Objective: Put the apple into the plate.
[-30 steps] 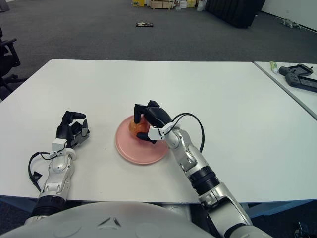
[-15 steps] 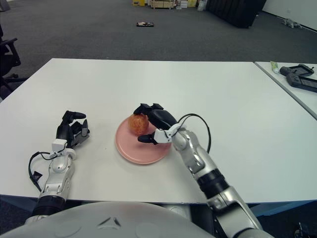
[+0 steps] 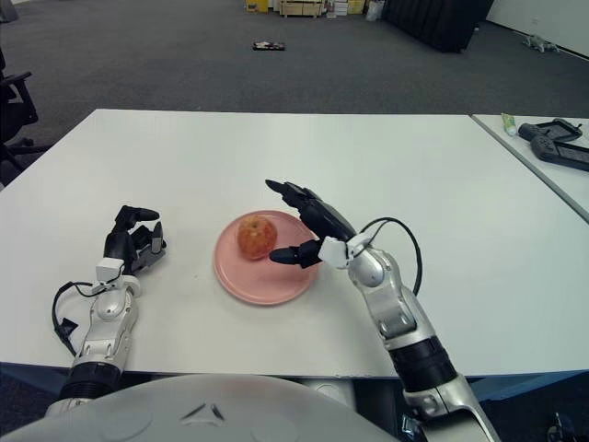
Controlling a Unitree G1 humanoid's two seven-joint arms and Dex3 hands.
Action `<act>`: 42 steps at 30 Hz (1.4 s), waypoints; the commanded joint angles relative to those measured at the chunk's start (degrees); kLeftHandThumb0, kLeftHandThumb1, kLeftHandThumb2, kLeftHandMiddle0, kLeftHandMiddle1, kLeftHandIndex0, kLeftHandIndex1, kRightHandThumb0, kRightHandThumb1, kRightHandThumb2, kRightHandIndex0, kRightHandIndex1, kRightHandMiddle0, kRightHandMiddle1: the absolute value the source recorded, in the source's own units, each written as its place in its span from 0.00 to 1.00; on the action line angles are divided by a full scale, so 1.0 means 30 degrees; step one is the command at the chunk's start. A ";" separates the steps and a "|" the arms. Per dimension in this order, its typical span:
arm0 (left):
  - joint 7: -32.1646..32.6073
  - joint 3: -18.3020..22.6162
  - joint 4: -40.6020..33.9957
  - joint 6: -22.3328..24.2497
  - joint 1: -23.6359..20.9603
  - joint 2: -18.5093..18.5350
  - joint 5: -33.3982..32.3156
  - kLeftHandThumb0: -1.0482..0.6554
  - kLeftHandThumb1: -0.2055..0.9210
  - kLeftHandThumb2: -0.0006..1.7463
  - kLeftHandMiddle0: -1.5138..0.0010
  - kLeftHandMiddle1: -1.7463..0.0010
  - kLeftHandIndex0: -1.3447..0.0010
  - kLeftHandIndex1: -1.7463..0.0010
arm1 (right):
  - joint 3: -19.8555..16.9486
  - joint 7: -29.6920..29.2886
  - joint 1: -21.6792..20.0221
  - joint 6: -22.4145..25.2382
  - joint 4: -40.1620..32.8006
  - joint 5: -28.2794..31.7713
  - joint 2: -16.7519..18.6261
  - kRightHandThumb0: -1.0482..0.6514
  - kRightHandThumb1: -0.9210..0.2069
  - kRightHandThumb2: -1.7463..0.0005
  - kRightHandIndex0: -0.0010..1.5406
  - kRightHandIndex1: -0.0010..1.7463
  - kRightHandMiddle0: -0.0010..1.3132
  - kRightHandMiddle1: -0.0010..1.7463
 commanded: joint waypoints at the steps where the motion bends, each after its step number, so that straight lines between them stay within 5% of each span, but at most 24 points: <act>1: 0.0027 -0.0007 0.0635 0.0603 0.0294 0.0010 0.0103 0.38 0.72 0.55 0.45 0.00 0.71 0.00 | -0.1031 -0.1527 0.0149 -0.1135 0.0436 0.0286 0.0403 0.06 0.22 0.67 0.00 0.00 0.00 0.00; 5: 0.0106 -0.0017 0.0626 0.0630 0.0301 0.0022 0.0197 0.38 0.72 0.55 0.45 0.00 0.71 0.00 | -0.1822 -0.3527 0.0613 -0.2049 0.0629 0.0238 0.1301 0.07 0.17 0.66 0.03 0.01 0.01 0.02; 10: 0.0238 -0.0003 0.0693 0.0594 0.0273 0.0008 0.0282 0.38 0.72 0.55 0.45 0.00 0.71 0.00 | -0.2471 -0.5832 0.1288 -0.3122 0.0526 0.0347 0.2789 0.18 0.11 0.63 0.08 0.20 0.00 0.29; 15: 0.0341 -0.0013 0.0810 0.0541 0.0240 -0.0004 0.0372 0.38 0.72 0.55 0.45 0.00 0.71 0.00 | -0.3106 -0.7852 0.1836 -0.3859 0.0627 0.0139 0.4025 0.30 0.15 0.47 0.10 0.44 0.00 0.59; 19: 0.0222 -0.0009 0.0863 0.0410 0.0215 -0.0024 0.0255 0.38 0.72 0.55 0.46 0.00 0.71 0.00 | -0.3870 -1.0379 0.2227 -0.4983 0.1746 -0.1348 0.4421 0.38 0.17 0.36 0.14 0.55 0.02 0.73; 31: 0.0027 -0.0023 0.0594 0.0857 0.0303 -0.0075 0.0003 0.38 0.73 0.54 0.45 0.00 0.71 0.00 | -0.4227 -1.4499 0.2888 -0.6324 0.4370 -0.3356 0.5142 0.42 0.17 0.29 0.25 0.66 0.17 0.84; 42: 0.0071 -0.0043 0.0398 0.1086 0.0365 -0.0140 -0.0024 0.38 0.73 0.54 0.44 0.00 0.71 0.00 | -0.4168 -1.4635 0.2622 -0.5389 0.7004 -0.2858 0.5208 0.35 0.02 0.40 0.29 0.71 0.20 0.91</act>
